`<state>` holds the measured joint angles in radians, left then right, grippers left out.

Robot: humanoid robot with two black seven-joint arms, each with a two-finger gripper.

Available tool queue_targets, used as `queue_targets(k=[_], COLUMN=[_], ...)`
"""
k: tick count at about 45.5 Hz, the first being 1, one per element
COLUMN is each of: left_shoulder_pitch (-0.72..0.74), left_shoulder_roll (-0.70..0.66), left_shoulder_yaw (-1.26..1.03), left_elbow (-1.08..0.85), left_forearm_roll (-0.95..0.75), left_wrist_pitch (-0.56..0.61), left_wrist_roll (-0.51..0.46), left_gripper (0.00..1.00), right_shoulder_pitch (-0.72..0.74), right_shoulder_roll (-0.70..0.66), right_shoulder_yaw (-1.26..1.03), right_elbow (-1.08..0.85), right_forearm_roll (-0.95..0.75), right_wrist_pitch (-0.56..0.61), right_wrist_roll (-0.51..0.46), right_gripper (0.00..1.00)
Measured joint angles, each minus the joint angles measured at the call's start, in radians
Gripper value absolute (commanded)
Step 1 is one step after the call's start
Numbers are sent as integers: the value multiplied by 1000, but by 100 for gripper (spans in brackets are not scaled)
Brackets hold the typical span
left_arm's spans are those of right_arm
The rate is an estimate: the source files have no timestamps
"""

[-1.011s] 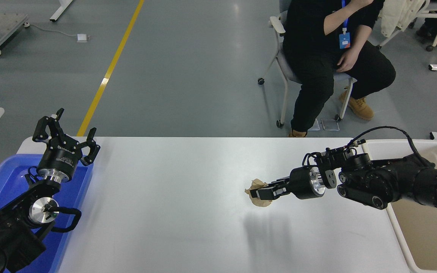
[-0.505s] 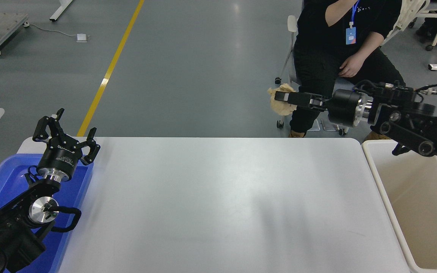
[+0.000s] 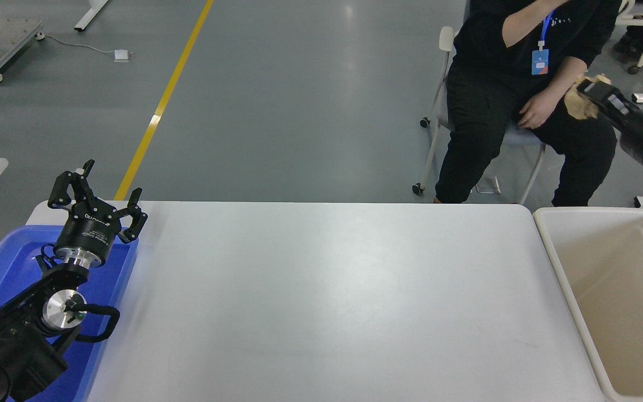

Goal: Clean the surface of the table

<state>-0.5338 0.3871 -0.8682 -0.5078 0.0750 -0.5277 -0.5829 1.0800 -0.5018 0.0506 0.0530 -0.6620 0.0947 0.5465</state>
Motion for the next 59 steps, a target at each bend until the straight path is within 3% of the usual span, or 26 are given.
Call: queue_targets(k=[12, 24, 30, 59], left_shoulder_pitch=[0, 0, 0, 0], left_shoulder_roll=[0, 0, 0, 1], left_shoulder_yaw=[0, 0, 0, 0], left_elbow=[0, 0, 0, 0], left_forearm_roll=[0, 0, 0, 0], left_wrist_pitch=[0, 0, 0, 0], left_wrist_roll=[0, 0, 0, 0], left_gripper=[100, 100, 100, 100], right_shoulder_pitch=[-82, -201, -252, -416], right_shoulder_roll=[-23, -29, -9, 151], right_shoulder_yaw=[7, 2, 0, -46], right_elbow=[-120, -181, -188, -168], right_forearm_roll=[113, 190, 204, 223], right_wrist_pitch=[-8, -15, -16, -18], right_wrist_roll=[-82, -282, -319, -368], right_gripper=[0, 0, 0, 0])
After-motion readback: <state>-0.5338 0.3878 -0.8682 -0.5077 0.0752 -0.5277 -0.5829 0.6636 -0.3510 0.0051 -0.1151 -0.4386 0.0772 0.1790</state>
